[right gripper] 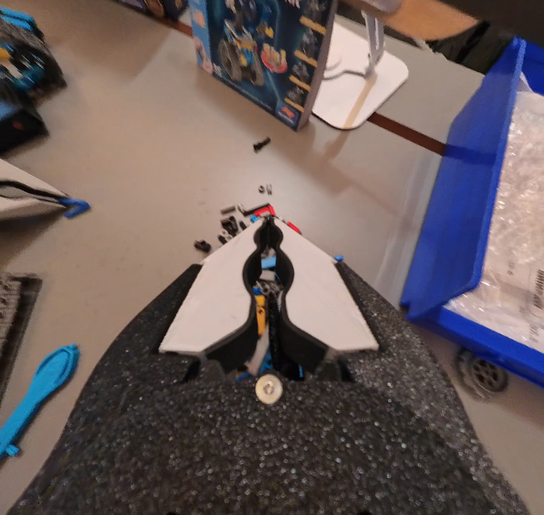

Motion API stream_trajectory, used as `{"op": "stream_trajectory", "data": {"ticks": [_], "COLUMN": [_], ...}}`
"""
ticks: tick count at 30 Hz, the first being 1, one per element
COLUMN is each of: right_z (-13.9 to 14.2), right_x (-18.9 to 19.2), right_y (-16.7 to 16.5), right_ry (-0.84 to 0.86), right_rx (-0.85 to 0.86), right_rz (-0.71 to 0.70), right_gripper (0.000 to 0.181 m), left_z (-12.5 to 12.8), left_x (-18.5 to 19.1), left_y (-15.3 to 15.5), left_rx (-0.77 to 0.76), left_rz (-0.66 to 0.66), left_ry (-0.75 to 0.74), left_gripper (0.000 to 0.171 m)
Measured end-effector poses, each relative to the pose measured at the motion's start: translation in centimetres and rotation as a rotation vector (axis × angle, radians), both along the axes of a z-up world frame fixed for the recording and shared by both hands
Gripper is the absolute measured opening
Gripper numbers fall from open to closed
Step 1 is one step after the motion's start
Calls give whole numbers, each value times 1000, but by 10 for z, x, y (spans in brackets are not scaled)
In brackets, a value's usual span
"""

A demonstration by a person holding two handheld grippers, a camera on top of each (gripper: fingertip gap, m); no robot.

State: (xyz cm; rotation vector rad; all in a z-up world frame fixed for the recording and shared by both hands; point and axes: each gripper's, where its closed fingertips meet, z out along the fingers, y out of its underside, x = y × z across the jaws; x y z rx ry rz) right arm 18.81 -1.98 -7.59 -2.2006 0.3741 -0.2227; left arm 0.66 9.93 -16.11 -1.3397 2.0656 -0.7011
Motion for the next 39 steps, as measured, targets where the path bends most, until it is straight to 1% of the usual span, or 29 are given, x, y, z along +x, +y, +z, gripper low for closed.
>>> {"op": "stream_trajectory", "data": {"ticks": [3,5,7,8,10,12,14,15,17,19,21,22,23,24,25,27,28,30,32,33,36,37,39], "right_z": [8,13,19,22,24,23,17,17,23,24,18,14,10,6,3,2,4,4,-8,-19,-50,-59,-76], "right_x": [-9,-8,-9,-10,-14,-35,-34,-28,-22,-17,-12,-10,-8,-9,-10,-19,-29,-66,-124,-144,-180,-186,-187], "right_y": [15,16,15,14,15,22,23,22,19,16,14,13,13,13,15,21,27,43,54,58,73,76,77], "right_ry": [-5,-25,-6,10,56,119,75,39,8,40,82,95,103,109,113,110,103,90,106,113,128,118,69], "right_rx": [63,79,123,147,189,217,168,145,164,197,201,197,189,179,170,157,161,150,96,51,-75,-114,-183], "right_rz": [11,0,7,10,26,132,111,79,50,33,14,9,4,6,14,44,93,277,537,606,698,718,733], "right_gripper": [0,0,0,0,0,0,0,0,0,0,0,0,0,0,0,0,2,6,9,10,16,17,19], "left_z": [0,0,1,3,16,33,47,54,60,52,37,32,30,30,34,49,58,75,87,90,84,81,78], "left_x": [18,30,41,44,47,49,59,67,85,108,129,134,137,134,129,116,108,90,71,62,42,39,35], "left_y": [-14,-25,-39,-42,-44,-48,-50,-59,-90,-113,-124,-127,-127,-125,-119,-95,-78,-41,-7,9,46,52,52], "left_rx": [14,17,4,25,58,10,-70,-120,-199,-203,-197,-218,-243,-263,-274,-273,-278,-306,-341,-337,-259,-247,-244], "left_rz": [-16,-39,-68,-79,-108,-151,-145,-165,-232,-253,-231,-218,-206,-205,-209,-187,-162,-88,-15,23,128,153,156], "left_ry": [13,35,49,43,5,-57,-91,-103,-95,-63,-22,1,17,25,18,-28,-55,-116,-196,-235,-302,-297,-280], "left_gripper": [3,3,3,3,3,3,3,3,3,3,4,7,16,22,22,22,23,23,23,22,20,19,19]}}
